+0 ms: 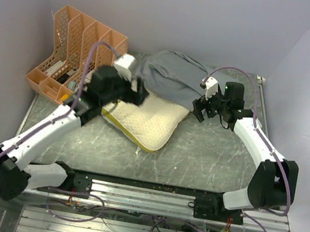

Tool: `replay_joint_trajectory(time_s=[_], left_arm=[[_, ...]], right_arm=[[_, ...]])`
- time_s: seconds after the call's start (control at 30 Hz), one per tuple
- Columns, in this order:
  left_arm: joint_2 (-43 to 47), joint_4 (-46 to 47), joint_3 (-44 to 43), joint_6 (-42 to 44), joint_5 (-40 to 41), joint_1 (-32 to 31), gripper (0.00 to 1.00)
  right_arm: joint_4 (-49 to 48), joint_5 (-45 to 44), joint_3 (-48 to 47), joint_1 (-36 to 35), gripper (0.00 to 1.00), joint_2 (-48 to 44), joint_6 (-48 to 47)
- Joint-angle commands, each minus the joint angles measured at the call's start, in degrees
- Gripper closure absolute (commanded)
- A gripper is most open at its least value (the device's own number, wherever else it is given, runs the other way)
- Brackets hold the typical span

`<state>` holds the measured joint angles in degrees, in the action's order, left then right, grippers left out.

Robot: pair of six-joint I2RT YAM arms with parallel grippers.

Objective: Put the pillow into the pillowcase

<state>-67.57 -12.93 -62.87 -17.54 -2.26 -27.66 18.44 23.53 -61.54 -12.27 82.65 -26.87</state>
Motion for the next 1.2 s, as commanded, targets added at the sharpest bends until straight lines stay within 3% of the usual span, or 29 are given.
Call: replay_joint_trajectory(time_s=[0.0, 0.1, 0.17, 0.43, 0.53, 0.6, 0.7, 0.77, 0.83, 0.87, 0.93, 0.97, 1.17], left_arm=[[3.38, 13.50, 9.37, -1.11, 4.37, -14.19, 0.06], [1.90, 24.36, 15.45, 4.78, 12.32, -22.80, 0.03], [-2.13, 26.92, 15.78, 7.95, 15.67, -26.30, 0.02], [-26.99, 23.17, 3.67, 17.08, 28.47, -31.97, 0.00], [-34.35, 24.75, 0.75, 18.48, 32.91, -32.44, 0.00], [-38.49, 24.75, -1.41, 19.22, 37.35, -32.51, 0.01], [-43.53, 21.93, -5.97, 19.22, 41.47, -32.49, 0.01], [-45.89, 20.09, -7.88, 19.13, 44.12, -32.48, 0.00], [-47.92, 19.13, -9.38, 19.23, 45.61, -31.98, 0.11], [-48.67, 18.05, -10.34, 19.02, 45.64, -31.47, 0.26], [-49.64, 15.52, -12.60, 17.53, 44.79, -29.77, 0.84], [-49.55, 14.74, -13.45, 16.84, 43.95, -29.01, 0.92], [-39.80, 22.15, -14.54, 17.40, 28.52, -24.91, 0.93]], right_arm=[[-2.96, -6.83, -1.08, 0.23, 0.15, 5.47, 3.95], [-3.40, -9.40, -1.31, 0.23, 0.18, 8.75, 4.88], [-4.31, -10.25, -1.07, 0.23, 0.19, 10.16, 5.10], [-8.56, -14.84, -1.19, 0.23, 0.20, 15.35, 7.10], [-7.72, -13.51, -2.54, 0.17, 0.27, 18.17, 7.95], [-8.05, -13.17, -2.79, 0.14, 0.37, 18.96, 8.78], [-9.47, -13.51, -2.47, 0.25, 0.71, 17.94, 9.81], [-10.11, -12.99, -2.11, 0.24, 0.87, 16.53, 10.38], [-10.34, -11.31, -1.86, 0.28, 1.00, 14.78, 10.97], [-10.46, -9.60, -1.65, 0.38, 1.00, 13.85, 11.27], [-10.89, -5.81, -1.03, 0.45, 1.00, 11.33, 12.18], [-10.69, -3.19, -0.88, 0.41, 1.00, 10.10, 12.55], [-8.88, 19.77, -3.31, 0.41, 1.00, 2.45, 18.19]])
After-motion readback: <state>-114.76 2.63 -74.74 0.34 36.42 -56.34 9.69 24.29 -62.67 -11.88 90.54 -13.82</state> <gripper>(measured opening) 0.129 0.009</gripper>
